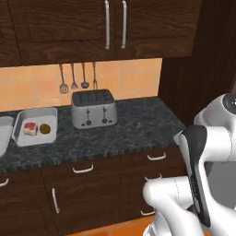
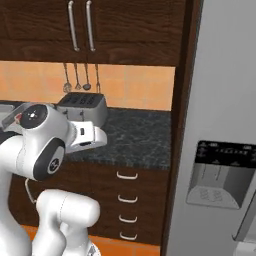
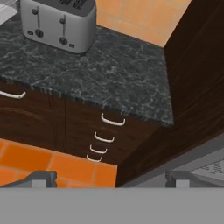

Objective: Place one avocado and one steak in each tupperware on the nearby counter, to pack two identical lunches.

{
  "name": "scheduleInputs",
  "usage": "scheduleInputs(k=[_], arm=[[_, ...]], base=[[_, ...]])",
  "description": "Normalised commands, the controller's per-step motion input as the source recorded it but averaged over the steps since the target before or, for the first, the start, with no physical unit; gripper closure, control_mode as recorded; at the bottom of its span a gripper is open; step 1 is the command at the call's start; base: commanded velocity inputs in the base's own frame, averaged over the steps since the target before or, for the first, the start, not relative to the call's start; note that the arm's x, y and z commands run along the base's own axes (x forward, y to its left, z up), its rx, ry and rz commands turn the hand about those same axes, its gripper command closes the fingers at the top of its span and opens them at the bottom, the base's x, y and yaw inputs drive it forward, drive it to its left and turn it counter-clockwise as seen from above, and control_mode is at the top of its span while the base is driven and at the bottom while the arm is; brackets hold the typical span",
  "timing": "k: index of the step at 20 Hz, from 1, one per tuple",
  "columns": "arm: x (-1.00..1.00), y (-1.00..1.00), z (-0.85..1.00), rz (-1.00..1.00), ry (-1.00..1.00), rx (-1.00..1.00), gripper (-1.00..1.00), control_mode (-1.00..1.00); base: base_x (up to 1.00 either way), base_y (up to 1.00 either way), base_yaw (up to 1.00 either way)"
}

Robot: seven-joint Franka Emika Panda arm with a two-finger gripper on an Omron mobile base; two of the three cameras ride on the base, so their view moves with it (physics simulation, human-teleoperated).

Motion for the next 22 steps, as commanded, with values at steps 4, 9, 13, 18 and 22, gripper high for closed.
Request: scheduleInputs(k=[4,9,13,18,22], arm=[[0.00,0.00,0.00,0.00,0.00,0.00,-1.00,1.00],[0.00,0.00,0.00,0.00,0.00,0.00,-1.00,1.00],[0.00,0.00,0.00,0.00,0.00,0.00,-1.00,1.00],[0.00,0.00,0.00,0.00,0.00,0.00,-1.00,1.00],[0.00,0.00,0.00,0.00,0.00,0.00,-1.00,1.00]], base=[[0.02,-0.54,-0.01],[0.11,-0.98,-0.03],[0.00,-1.00,-0.05],[0.05,-1.00,-0.04],[0.10,-0.93,0.00]])
